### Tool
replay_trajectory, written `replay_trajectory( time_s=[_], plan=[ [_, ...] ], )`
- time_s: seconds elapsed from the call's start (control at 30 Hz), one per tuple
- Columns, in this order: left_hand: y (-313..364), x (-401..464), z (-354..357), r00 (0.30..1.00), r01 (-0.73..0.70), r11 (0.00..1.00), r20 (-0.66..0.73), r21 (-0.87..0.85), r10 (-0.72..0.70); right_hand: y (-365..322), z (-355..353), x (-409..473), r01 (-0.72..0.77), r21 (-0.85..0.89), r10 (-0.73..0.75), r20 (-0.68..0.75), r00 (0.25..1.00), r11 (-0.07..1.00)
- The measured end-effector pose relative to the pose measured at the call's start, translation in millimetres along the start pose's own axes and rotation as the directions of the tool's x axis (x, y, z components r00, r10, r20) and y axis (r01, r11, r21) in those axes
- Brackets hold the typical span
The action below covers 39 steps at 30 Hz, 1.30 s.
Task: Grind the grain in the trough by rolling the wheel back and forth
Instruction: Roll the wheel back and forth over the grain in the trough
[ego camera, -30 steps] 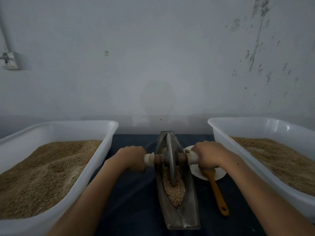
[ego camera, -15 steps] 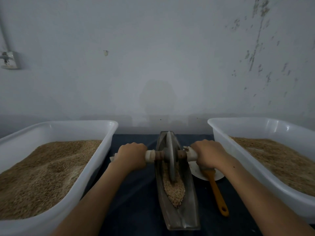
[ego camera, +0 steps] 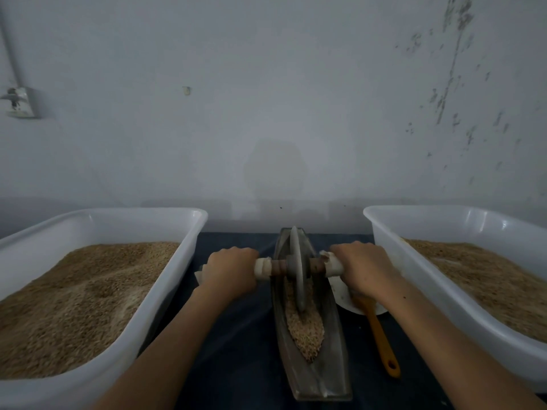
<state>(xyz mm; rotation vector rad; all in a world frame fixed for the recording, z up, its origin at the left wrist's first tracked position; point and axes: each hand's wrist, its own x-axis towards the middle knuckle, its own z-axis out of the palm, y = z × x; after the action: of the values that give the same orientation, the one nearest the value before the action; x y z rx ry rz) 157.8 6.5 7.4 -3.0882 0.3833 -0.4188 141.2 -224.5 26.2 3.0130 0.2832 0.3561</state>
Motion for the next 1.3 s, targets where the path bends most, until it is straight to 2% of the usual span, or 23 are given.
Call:
replay_trajectory(
  time_s=[0.07,0.13,0.23,0.4,0.5,0.7,0.8,0.9,1.13,1.23,1.3],
  plan=[
    [0.8,0.1,0.3,1.0,0.001,1.0,-0.008,0.003,-0.001,0.5,0.7,0.3,0.003,0.004,-0.003,-0.003,1.0,1.0],
    [0.8,1.2,-1.3,0.999,-0.003,1.0,0.042,0.008,0.003,2.0,-0.1,1.1,0.009,-0.013,-0.009,0.023,1.0,1.0],
    [1.2,3.5,-6.1,0.987,-0.005,1.0,0.161,0.001,0.005,5.5,-6.2,1.8,0.026,-0.001,-0.026,0.158,0.987,1.0],
    [1.6,5.2,-10.6,0.962,-0.018,1.0,0.273,-0.01,0.02,8.6,-14.8,1.6,0.002,0.044,-0.018,0.366,0.931,0.999],
    [0.9,5.5,-8.7,0.964,-0.005,1.0,0.265,-0.02,0.01,8.3,-13.5,1.3,0.01,0.024,-0.017,0.327,0.945,1.0],
    [-3.9,3.4,1.1,0.992,-0.001,0.998,0.124,-0.059,0.008,0.5,-3.0,1.4,0.017,-0.016,-0.017,0.037,0.999,1.0],
    [-3.4,2.2,1.2,0.995,0.003,0.998,0.097,-0.062,0.003,-0.6,-1.2,-0.4,0.028,-0.02,-0.029,-0.035,0.999,0.999],
    [-1.3,1.6,-1.7,0.992,0.003,0.999,0.128,-0.042,0.002,0.5,-3.4,-0.9,0.027,-0.038,-0.026,0.03,0.999,0.999],
    [-1.0,3.3,-12.0,0.91,0.025,0.996,0.414,-0.086,0.013,3.9,-17.3,2.6,0.035,-0.022,-0.026,0.341,0.94,0.999],
    [-1.3,3.8,-10.8,0.91,0.022,0.996,0.415,-0.09,0.017,5.2,-16.3,4.1,0.037,-0.012,-0.03,0.346,0.938,0.999],
    [-0.6,3.7,-9.3,0.934,0.036,0.996,0.358,-0.08,-0.005,5.3,-12.9,4.1,0.041,-0.013,-0.035,0.283,0.958,0.999]
  ],
)
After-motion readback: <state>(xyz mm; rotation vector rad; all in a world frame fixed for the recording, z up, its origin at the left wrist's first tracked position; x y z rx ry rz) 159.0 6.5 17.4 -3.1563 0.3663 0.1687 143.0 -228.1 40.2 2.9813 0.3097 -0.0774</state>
